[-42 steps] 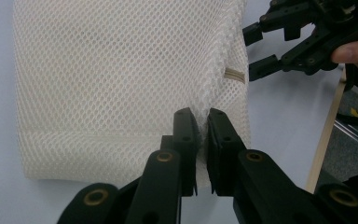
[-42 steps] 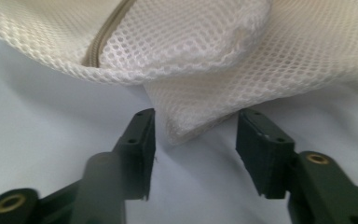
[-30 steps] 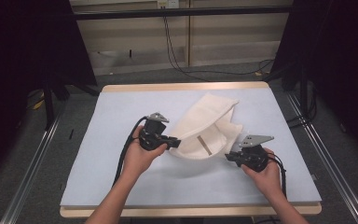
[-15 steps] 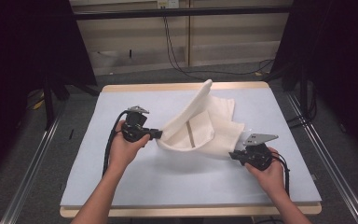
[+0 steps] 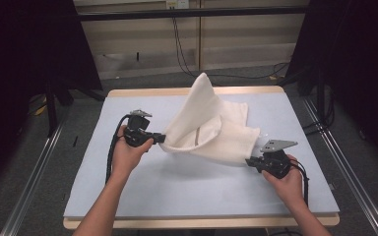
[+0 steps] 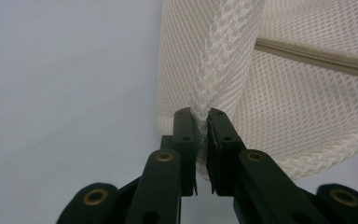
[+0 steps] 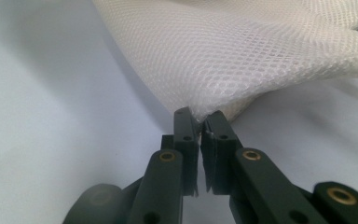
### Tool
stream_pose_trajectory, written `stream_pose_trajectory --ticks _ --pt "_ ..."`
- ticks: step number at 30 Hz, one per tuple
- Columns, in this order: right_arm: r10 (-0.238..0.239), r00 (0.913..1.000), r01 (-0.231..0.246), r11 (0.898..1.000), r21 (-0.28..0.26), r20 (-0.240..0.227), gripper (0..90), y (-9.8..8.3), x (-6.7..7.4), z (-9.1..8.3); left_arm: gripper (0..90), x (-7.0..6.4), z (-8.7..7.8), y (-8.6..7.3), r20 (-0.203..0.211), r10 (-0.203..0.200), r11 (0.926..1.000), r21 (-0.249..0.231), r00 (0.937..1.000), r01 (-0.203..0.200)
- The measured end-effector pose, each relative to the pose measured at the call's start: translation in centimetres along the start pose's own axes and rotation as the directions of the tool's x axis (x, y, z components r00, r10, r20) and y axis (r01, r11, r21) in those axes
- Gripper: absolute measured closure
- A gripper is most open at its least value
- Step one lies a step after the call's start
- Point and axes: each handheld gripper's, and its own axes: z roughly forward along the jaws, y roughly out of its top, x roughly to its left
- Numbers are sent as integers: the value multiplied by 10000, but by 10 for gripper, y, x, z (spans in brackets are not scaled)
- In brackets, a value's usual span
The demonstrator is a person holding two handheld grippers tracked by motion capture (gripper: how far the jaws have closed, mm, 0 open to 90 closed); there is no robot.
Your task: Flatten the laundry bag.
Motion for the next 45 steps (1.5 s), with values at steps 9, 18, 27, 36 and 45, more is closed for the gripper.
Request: stream_pose_trajectory --ticks 9,18,27,36,45 --pt "-88 9999 88 10000 25 107 841 -1 0 1 827 8 -5 -2 -265 -220 9997 -86 9994 218" --pt "-37 10000 37 10000 50 17 838 -1 0 1 826 20 -7 -6 -556 -439 9990 -142 9975 432" --pt "-22 10000 22 10000 87 47 836 -1 0 1 824 25 -5 -6 -700 -581 9980 -288 9959 562" --pt "-60 10000 60 9999 90 52 836 -1 0 1 790 32 -2 -6 -1111 -845 9954 -538 9902 789" --pt "-121 9999 121 9999 122 11 834 -1 0 2 764 43 2 -6 -1251 -1191 9922 -516 9850 1134"
